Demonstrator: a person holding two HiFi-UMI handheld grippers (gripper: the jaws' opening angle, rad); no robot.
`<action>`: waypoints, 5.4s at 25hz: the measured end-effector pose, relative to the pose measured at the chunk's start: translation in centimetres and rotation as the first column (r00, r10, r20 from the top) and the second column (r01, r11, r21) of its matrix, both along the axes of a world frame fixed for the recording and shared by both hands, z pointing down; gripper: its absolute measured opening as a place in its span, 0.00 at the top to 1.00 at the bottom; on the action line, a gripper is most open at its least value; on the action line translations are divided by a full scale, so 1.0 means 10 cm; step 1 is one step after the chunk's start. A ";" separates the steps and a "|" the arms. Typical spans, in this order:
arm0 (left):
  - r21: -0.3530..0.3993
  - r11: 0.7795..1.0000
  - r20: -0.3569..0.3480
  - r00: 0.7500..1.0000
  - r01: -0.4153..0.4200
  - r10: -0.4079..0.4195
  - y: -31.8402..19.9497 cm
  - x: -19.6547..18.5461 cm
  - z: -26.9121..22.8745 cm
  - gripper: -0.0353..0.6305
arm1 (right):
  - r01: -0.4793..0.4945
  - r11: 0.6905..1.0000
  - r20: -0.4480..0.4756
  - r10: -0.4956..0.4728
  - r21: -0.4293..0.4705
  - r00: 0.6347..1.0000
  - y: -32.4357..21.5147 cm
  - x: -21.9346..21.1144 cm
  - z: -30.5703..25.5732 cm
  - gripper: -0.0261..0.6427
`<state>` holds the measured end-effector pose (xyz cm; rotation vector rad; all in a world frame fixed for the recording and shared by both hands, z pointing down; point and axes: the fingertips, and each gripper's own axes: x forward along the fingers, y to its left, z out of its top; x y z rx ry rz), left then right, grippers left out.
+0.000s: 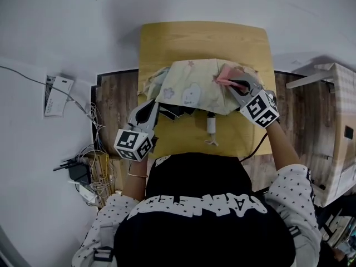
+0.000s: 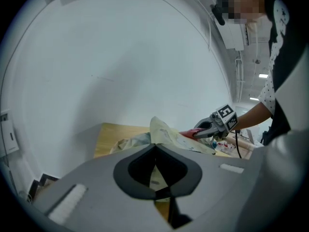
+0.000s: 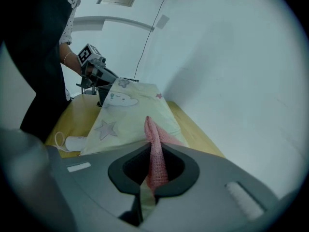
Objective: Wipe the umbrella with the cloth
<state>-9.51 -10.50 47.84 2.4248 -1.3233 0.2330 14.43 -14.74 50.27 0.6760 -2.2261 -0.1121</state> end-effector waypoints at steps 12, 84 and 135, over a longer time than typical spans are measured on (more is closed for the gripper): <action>0.013 0.998 0.008 0.998 -0.055 0.055 -0.01 0.10 0.00 0.94 | -0.001 0.995 0.046 0.006 -0.101 0.999 0.53 -0.05 0.22 0.91; 0.097 0.966 -0.091 0.964 -0.240 0.249 0.14 0.15 -0.15 0.90 | -0.400 0.910 0.261 0.414 -0.107 0.872 0.50 0.21 -0.13 0.91; 0.215 0.934 -0.094 0.946 -0.284 0.310 0.36 0.45 -0.94 0.94 | -0.360 0.932 0.693 0.284 -0.038 0.663 1.04 -0.16 -1.40 0.92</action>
